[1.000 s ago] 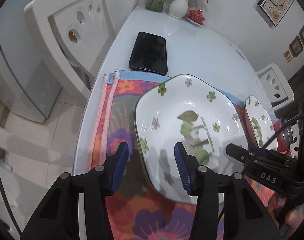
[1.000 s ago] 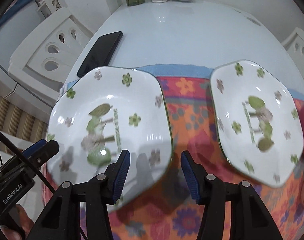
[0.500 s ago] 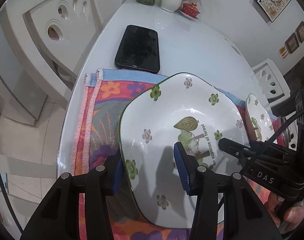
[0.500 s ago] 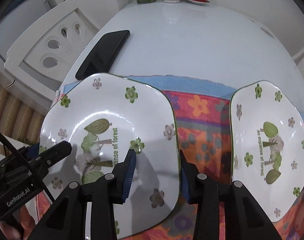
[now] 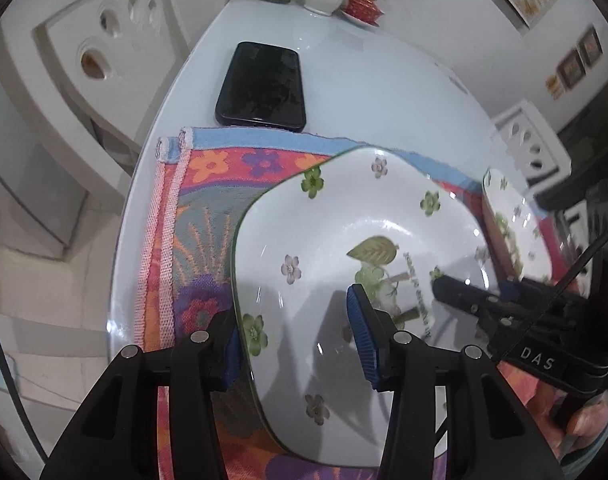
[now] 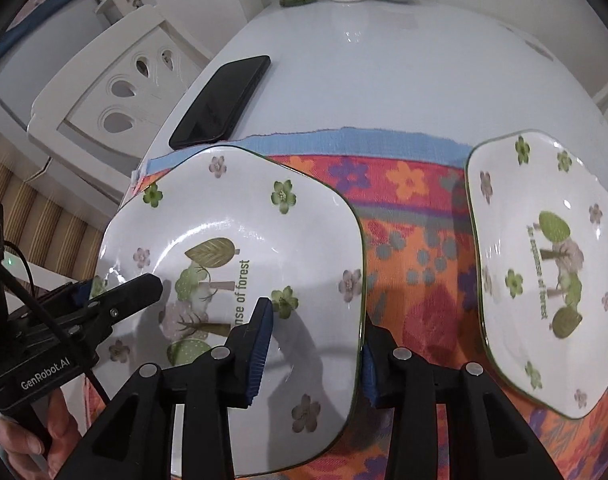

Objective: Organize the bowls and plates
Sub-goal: 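Lift the hexagonal plate and carry it over the sunflower plate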

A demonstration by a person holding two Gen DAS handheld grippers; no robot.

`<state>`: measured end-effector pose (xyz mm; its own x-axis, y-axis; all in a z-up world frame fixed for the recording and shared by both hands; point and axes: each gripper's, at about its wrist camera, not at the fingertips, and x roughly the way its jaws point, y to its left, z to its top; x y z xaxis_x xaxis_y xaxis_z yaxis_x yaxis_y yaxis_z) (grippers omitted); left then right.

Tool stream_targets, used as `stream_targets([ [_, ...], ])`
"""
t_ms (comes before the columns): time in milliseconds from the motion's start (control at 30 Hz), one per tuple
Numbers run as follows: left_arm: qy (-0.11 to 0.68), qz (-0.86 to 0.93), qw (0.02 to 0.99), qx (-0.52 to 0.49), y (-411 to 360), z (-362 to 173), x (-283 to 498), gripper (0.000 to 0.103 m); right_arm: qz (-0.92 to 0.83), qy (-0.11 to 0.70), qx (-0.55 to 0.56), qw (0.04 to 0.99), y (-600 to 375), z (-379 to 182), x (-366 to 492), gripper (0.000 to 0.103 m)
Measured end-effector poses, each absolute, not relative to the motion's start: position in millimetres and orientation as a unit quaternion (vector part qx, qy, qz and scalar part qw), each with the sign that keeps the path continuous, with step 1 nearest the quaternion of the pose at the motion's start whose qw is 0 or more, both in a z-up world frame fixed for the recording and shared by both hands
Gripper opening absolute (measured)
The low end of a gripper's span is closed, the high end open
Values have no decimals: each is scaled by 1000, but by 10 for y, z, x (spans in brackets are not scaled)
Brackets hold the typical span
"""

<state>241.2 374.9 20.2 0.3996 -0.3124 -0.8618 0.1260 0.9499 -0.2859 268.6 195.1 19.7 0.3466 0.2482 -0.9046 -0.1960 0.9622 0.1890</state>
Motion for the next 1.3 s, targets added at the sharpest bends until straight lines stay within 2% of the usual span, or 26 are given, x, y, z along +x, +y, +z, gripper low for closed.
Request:
stream_targets([
  [300, 515, -133, 841, -94, 3739, 370, 2073, 43, 153, 550, 13, 821, 1875, 348, 2318, 37],
  [967, 497, -120, 851, -115, 3354, 1087, 805, 43, 116, 557, 92, 817, 1391, 983, 1008, 38],
  [1300, 512, -106, 839, -149, 3144, 1058, -25, 43, 123, 582, 80, 800, 1077, 994, 160, 38],
])
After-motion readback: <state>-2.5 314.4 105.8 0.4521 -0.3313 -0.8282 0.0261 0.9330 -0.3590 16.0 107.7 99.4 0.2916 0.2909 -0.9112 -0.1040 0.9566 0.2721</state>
